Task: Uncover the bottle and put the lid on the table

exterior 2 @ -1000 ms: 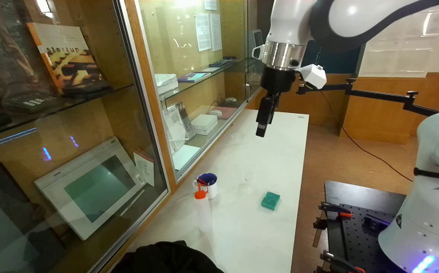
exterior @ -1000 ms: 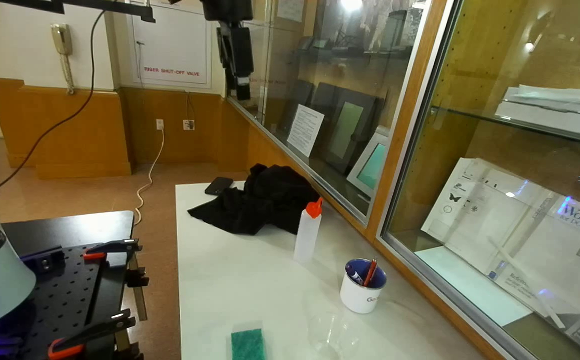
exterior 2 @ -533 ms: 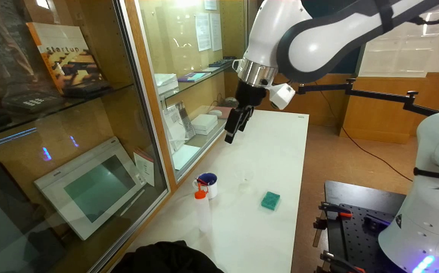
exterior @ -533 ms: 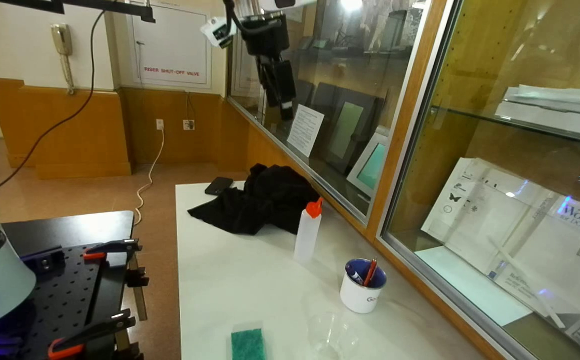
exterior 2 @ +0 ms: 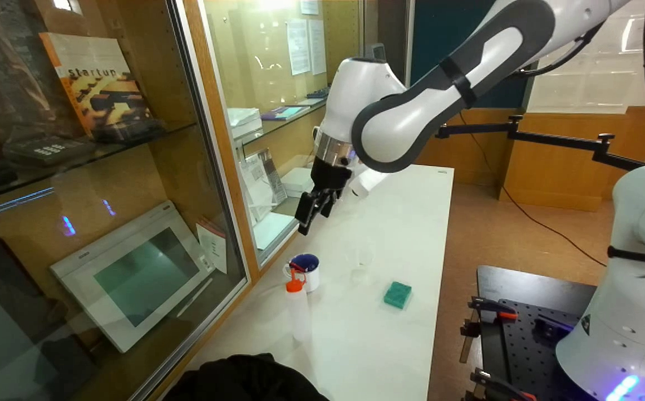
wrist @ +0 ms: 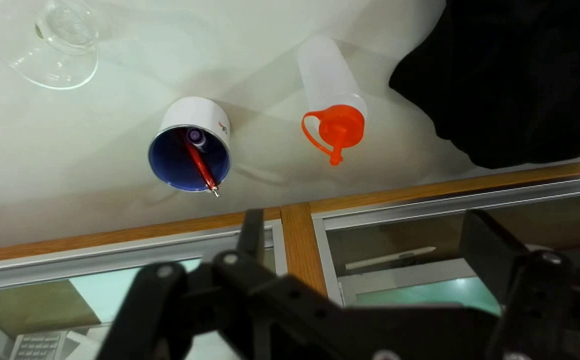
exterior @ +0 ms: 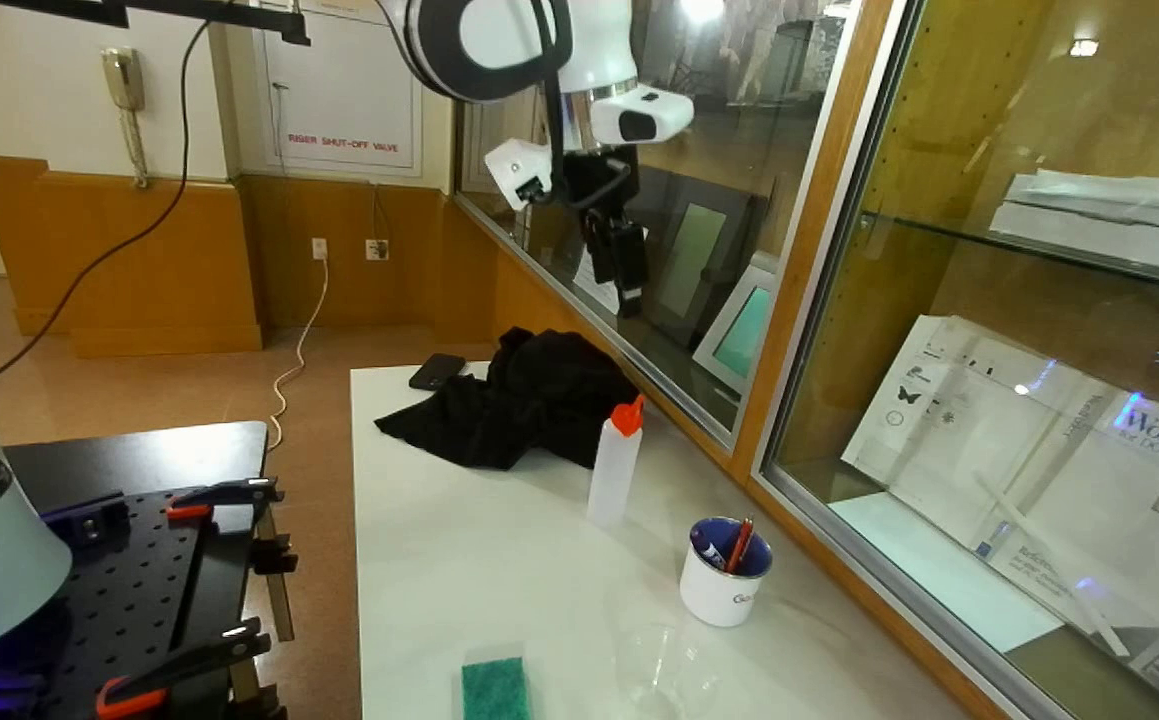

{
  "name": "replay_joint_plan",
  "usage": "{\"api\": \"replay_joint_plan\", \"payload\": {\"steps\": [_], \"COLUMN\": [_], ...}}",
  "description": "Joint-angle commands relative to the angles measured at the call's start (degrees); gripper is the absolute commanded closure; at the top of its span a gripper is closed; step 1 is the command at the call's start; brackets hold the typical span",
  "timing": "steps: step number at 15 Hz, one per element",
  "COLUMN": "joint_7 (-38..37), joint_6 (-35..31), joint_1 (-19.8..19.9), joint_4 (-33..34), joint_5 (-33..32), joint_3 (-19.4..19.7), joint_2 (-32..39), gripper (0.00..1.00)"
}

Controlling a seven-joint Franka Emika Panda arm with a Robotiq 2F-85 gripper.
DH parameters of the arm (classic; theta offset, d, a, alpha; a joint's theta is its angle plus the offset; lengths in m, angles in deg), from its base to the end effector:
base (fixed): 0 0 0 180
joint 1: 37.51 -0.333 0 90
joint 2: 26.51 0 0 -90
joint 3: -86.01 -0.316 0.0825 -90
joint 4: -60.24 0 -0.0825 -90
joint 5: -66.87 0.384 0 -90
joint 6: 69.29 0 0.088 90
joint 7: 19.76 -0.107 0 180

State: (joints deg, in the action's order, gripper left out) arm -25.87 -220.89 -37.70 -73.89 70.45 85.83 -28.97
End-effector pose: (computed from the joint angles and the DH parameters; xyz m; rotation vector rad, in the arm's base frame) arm 0.5297 0.0018 0.3879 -3.0292 0.2275 -0.5293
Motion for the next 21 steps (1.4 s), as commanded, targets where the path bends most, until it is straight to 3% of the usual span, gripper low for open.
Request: {"api": "replay_joint_plan", "payload": {"steps": [1, 4, 5, 9, 16, 21], "joint_7": [-1.19, -1.71, -0.20, -0.23, 0.62, -2.00], "joint_6": [-0.90, 0.29, -0.20, -0.20, -9.68, -13.20], "joint_1": [0.04, -0.18, -0.06, -0.09, -0.36, -1.42], "joint_4": [5.85, 8.85, 5.92, 8.09, 7.18, 6.37], "joint_5": [0.27, -0.29, 0.04, 0.06, 2.61, 1.17], "joint_3": [0.02, 0.23, 0.14, 0.18, -1.42, -0.32], "joint_2": [8.13, 12.65, 9.67, 12.86, 16.11, 18.47], "gripper": [0.00, 0.00, 0.00, 0.00, 0.00, 0.00]}}
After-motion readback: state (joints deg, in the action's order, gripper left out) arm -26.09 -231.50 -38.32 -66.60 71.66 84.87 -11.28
